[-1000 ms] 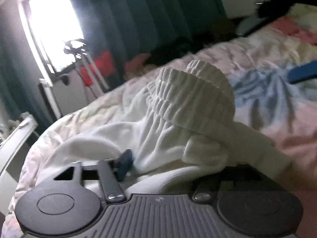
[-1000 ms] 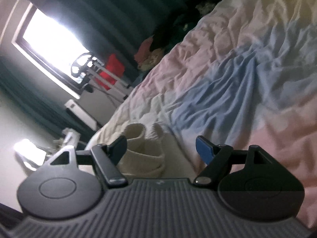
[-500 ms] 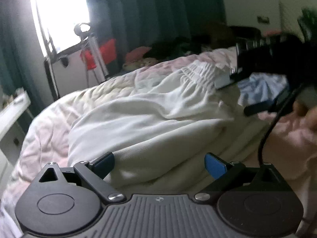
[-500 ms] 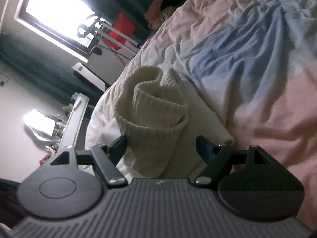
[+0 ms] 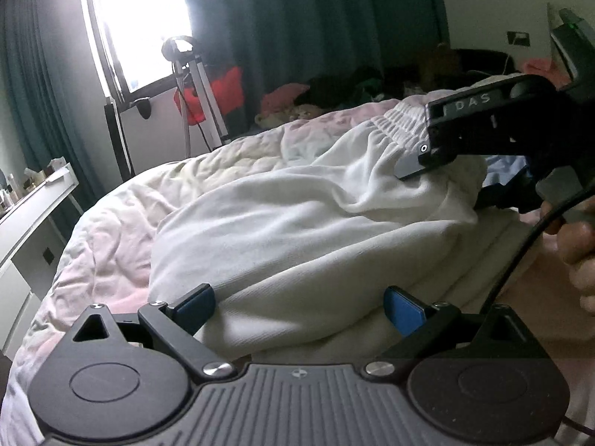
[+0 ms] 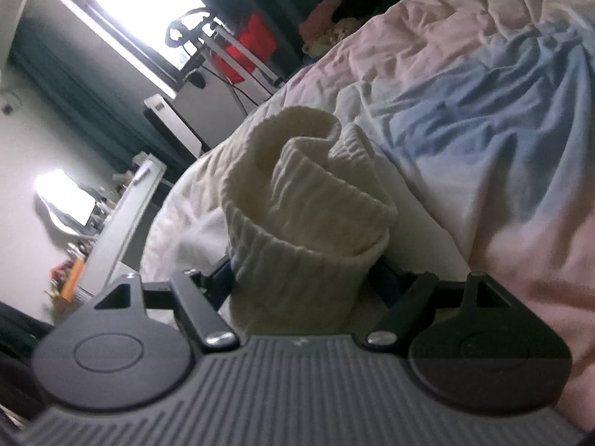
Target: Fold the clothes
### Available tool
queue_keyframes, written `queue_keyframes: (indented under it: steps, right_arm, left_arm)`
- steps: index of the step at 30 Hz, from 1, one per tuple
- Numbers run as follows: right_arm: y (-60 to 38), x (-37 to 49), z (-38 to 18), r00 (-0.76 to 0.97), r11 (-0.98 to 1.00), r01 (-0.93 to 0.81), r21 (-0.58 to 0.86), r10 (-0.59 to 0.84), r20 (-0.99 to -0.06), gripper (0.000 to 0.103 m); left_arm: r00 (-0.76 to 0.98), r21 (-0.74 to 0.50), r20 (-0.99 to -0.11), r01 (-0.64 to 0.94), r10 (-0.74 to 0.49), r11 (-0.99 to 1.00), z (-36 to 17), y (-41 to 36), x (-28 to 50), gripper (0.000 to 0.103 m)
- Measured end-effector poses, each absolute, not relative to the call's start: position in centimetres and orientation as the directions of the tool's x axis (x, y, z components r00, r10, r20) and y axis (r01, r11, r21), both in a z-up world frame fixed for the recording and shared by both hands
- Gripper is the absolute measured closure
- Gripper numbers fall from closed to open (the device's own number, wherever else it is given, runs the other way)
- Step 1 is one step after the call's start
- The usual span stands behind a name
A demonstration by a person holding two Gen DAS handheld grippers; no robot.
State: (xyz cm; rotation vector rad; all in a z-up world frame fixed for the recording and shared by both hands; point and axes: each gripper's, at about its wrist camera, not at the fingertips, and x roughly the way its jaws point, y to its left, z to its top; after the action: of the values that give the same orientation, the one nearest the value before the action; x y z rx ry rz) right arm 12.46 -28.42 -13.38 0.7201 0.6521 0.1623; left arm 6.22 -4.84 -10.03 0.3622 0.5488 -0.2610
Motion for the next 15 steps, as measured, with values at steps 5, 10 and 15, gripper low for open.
queue_keyframes:
  steps: [5, 10, 15]
  right_arm:
    - [-29.3, 11.1, -12.1, 0.833, 0.762, 0.079, 0.642, 0.303, -0.463, 0.06]
    - [-31.7, 9.6, -10.5, 0.882, 0.741, 0.066, 0.668, 0.271, -0.387, 0.062]
    - [-33.5, 10.6, -12.6, 0.866, 0.715, 0.177, 0.677, 0.213, -0.452, 0.051]
  left_arm:
    - [0.818, 0.227, -0.553, 0.334, -0.162, 0.915, -10.2, -4.6, 6.5, 0.005]
    - [0.822, 0.204, -0.529, 0.365, -0.211, 0.908, -9.9, -4.8, 5.8, 0.005]
    - [0.804, 0.222, -0.551, 0.397, -0.221, 0.89, -10.8, -5.3, 5.6, 0.005]
